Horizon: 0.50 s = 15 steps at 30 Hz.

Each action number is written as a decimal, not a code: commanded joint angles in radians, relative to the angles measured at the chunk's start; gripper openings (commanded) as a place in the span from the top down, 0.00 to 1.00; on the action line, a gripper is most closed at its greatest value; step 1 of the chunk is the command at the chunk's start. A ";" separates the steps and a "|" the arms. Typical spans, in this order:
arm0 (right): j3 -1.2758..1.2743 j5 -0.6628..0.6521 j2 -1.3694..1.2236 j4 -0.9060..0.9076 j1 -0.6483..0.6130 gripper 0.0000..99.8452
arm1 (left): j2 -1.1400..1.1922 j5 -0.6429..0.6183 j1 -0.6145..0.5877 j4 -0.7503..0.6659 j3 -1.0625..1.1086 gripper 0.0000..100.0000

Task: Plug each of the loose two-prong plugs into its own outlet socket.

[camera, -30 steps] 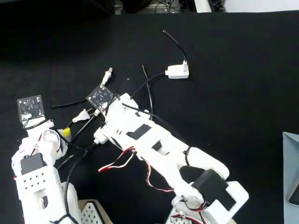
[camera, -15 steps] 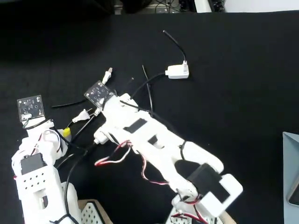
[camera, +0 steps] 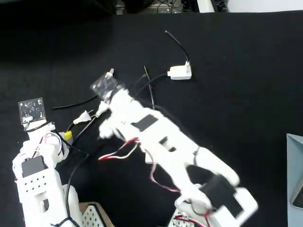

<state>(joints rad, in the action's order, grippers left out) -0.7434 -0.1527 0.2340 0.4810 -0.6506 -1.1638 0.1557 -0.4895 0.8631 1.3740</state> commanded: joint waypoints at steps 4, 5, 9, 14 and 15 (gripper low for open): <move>0.042 0.002 0.259 -0.002 0.106 0.99 | -0.011 -0.009 -0.007 -0.021 -0.008 0.73; 0.054 0.002 0.280 0.002 0.121 0.99 | -0.011 -0.009 -0.007 -0.021 -0.008 0.73; 0.131 0.002 0.298 -0.006 0.222 0.99 | -0.011 -0.009 -0.007 -0.021 -0.007 0.73; 0.216 0.100 0.214 -0.109 0.336 0.99 | -0.011 -0.009 -0.007 -0.021 -0.007 0.73; 0.222 0.100 0.182 -0.143 0.348 0.99 | -0.011 -0.009 -0.005 -0.021 -0.007 0.73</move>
<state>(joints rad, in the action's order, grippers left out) -0.6022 -0.0836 0.4580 0.4227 -0.3560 -1.1638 0.1557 -0.4895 0.8631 1.3740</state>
